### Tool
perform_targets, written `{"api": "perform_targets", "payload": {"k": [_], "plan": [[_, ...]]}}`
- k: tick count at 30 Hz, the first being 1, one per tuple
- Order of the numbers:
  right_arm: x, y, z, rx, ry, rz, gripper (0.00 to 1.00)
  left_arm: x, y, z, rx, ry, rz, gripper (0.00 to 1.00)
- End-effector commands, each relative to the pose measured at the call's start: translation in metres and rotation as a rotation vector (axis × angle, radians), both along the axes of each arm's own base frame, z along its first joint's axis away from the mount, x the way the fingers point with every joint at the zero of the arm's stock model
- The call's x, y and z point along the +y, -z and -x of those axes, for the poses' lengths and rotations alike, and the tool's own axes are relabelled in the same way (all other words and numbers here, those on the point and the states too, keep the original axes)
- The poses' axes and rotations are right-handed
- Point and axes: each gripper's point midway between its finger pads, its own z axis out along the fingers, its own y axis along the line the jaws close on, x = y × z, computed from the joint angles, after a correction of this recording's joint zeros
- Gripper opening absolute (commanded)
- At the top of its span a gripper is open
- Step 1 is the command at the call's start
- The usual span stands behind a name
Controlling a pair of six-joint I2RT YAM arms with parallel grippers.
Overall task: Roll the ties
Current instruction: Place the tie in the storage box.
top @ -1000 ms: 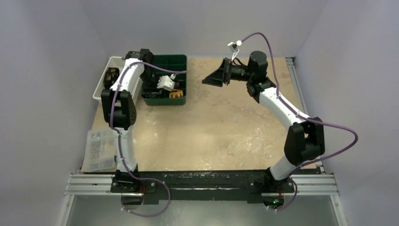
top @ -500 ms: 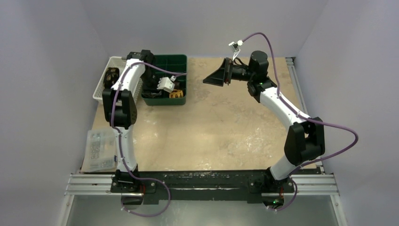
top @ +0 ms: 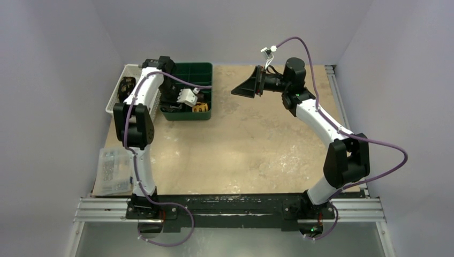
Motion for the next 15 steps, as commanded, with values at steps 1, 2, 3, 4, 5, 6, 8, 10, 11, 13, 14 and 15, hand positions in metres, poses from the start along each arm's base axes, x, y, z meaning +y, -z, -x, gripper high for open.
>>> {"api": "perform_targets", "payload": {"k": [1,2,3,4,5,6,8,10,11,13,14,15], "plan": [[-0.002,-0.011,0.002,-0.056,-0.006,-0.009,0.99,-0.005,-0.036,0.009,-0.060,0.028,0.021,0.00],[-0.002,-0.011,0.002,-0.056,-0.005,-0.009,0.99,-0.004,-0.037,0.009,-0.064,0.026,0.019,0.00],[-0.001,-0.011,0.002,-0.054,-0.006,-0.008,0.99,-0.005,-0.040,0.009,-0.067,0.029,0.020,0.00],[-0.001,-0.011,0.002,-0.055,-0.005,-0.009,0.99,-0.004,-0.041,0.010,-0.067,0.029,0.021,0.00],[-0.001,-0.010,0.001,-0.053,-0.006,-0.008,0.99,-0.005,-0.044,0.011,-0.067,0.030,0.024,0.00],[-0.001,-0.010,0.001,-0.052,-0.005,-0.008,0.99,-0.006,-0.045,0.012,-0.063,0.033,0.030,0.00],[-0.001,-0.010,0.000,-0.053,-0.004,-0.008,0.99,-0.006,-0.044,0.016,-0.045,0.035,0.030,0.00],[-0.001,-0.009,-0.001,-0.051,-0.005,-0.008,0.99,-0.005,-0.041,0.019,-0.023,0.037,0.023,0.00],[-0.001,-0.009,-0.001,-0.051,-0.006,-0.007,0.99,-0.004,-0.039,0.021,-0.011,0.038,0.018,0.00],[0.000,-0.010,0.000,-0.051,-0.013,-0.008,0.99,-0.004,-0.037,0.024,0.007,0.032,0.013,0.00],[0.000,-0.010,0.001,-0.049,-0.015,-0.007,0.99,-0.005,-0.037,0.025,0.013,0.026,0.017,0.00],[0.000,-0.009,0.001,-0.047,-0.016,-0.006,0.99,-0.006,-0.038,0.026,0.014,0.020,0.021,0.00]]}}
